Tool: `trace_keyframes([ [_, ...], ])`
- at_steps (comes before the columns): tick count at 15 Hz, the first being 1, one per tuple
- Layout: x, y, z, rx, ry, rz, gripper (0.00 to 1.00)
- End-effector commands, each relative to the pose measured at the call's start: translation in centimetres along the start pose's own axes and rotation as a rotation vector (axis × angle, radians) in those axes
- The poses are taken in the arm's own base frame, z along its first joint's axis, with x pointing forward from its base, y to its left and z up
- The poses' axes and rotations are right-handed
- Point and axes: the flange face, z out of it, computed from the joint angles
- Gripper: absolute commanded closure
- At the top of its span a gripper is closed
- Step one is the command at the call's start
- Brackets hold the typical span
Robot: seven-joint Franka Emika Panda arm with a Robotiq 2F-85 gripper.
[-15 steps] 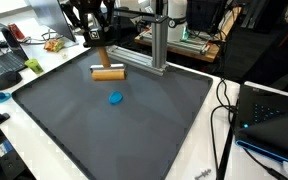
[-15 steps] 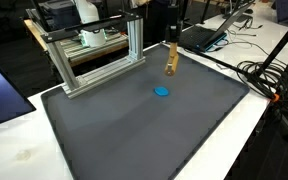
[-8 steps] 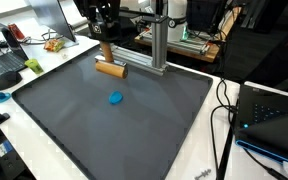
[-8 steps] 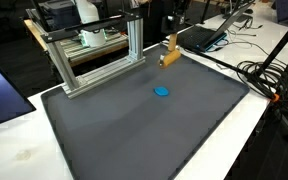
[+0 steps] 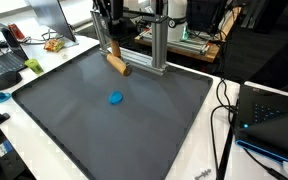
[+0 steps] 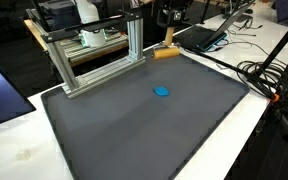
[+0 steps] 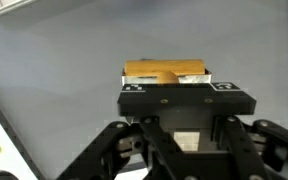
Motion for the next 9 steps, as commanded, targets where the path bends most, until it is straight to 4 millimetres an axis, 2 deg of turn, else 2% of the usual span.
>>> trace_keyframes([
  [1, -0.6, 0.5, -1.2, 0.057, 0.064, 0.175, 0.78],
  [2, -0.5, 0.4, -1.4, 0.093, 0.121, 0.169, 0.78],
  [3, 0.4, -0.1, -0.3, 0.038, 0.056, 0.122, 0.53],
  [9, 0.2, 0.0, -0.5, 0.07, 0.106, 0.147, 0.53],
])
